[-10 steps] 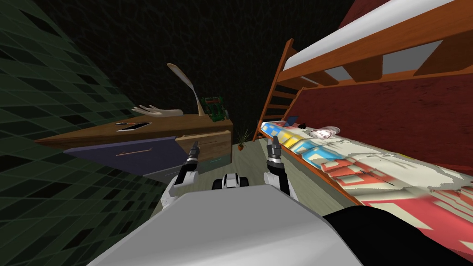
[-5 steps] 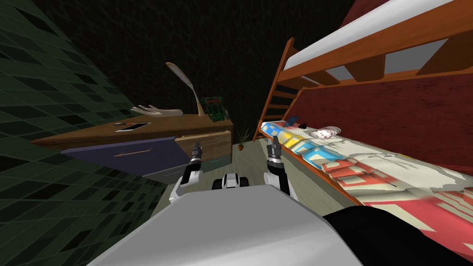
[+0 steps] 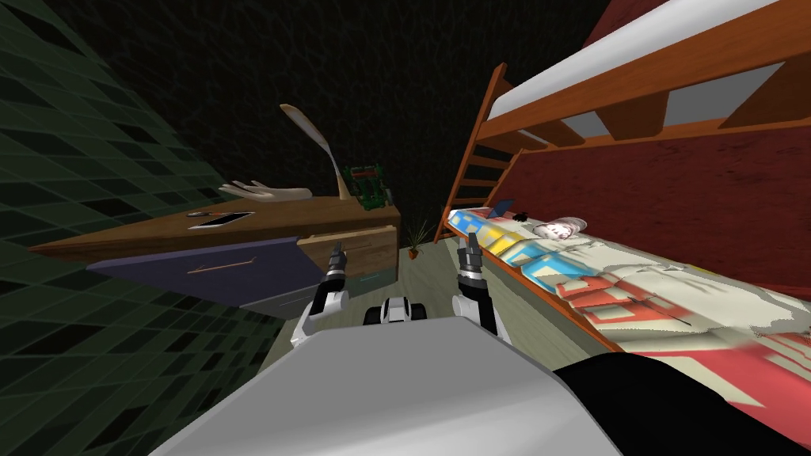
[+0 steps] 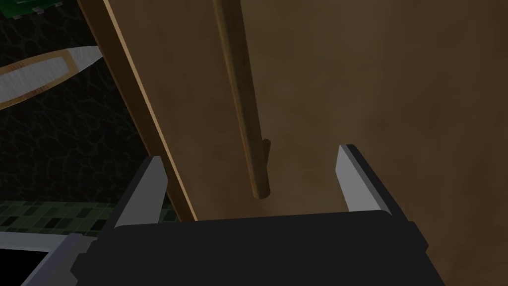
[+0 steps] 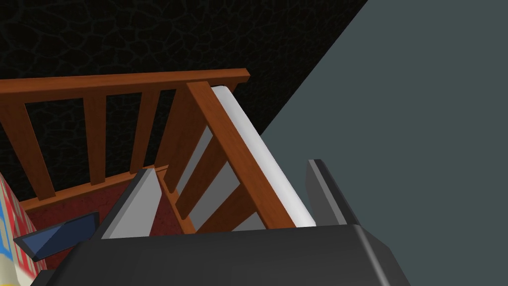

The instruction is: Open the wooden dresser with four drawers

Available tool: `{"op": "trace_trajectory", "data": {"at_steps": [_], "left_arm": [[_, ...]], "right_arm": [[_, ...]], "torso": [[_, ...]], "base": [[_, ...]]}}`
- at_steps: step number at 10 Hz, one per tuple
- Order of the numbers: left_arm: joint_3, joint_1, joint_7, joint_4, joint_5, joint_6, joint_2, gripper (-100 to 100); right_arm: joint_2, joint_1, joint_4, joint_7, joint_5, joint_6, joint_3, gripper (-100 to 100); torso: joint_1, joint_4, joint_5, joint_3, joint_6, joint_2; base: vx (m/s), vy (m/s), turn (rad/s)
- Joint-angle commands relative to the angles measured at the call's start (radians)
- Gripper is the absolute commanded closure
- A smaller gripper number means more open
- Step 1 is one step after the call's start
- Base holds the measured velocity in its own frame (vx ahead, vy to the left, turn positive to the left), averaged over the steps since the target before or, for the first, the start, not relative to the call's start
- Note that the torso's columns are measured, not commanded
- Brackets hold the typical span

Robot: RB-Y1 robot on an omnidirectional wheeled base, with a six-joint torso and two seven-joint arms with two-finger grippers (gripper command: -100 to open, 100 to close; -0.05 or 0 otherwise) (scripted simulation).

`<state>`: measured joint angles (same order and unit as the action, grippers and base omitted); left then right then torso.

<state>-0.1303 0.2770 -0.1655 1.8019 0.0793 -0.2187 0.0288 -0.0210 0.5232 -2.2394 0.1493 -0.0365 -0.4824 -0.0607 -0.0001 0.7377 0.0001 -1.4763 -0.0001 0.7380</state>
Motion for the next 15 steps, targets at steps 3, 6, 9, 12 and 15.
{"op": "trace_trajectory", "data": {"at_steps": [3, 6, 9, 12, 15], "left_arm": [[0.007, 0.008, 0.000, 0.011, 0.000, -0.002, 0.001, 100], [0.011, 0.018, 0.000, 0.022, 0.001, 0.009, 0.002, 100], [0.021, 0.039, -0.001, 0.044, 0.002, 0.012, 0.003, 100], [0.026, 0.060, -0.003, 0.100, 0.006, 0.053, 0.006, -100], [0.025, 0.076, -0.007, 0.174, 0.011, 0.113, 0.010, -100]], "right_arm": [[0.000, 0.000, 0.000, 0.000, 0.000, 0.000, 0.000, 0], [0.000, -0.001, 0.000, 0.000, 0.000, 0.000, 0.000, 0], [0.000, 0.000, 0.000, 0.000, 0.000, 0.000, 0.000, 0], [0.000, -0.001, 0.000, 0.000, 0.000, 0.000, 0.000, 0], [0.000, 0.000, 0.000, 0.000, 0.000, 0.000, 0.000, 0]], "torso": [[-0.002, 0.002, -0.001, 0.004, 0.000, 0.006], [-0.002, 0.004, -0.003, 0.002, -0.001, 0.004], [-0.003, 0.002, -0.002, 0.001, 0.001, 0.002], [-0.001, 0.004, -0.002, 0.003, -0.001, 0.005], [0.002, -0.002, 0.000, -0.006, 0.000, -0.010]], "base": [[-0.110, -0.030, 0.005], [-0.141, -0.041, 0.002], [-0.143, -0.042, 0.009], [-0.166, -0.032, -0.003], [0.040, 0.000, -0.008]]}}
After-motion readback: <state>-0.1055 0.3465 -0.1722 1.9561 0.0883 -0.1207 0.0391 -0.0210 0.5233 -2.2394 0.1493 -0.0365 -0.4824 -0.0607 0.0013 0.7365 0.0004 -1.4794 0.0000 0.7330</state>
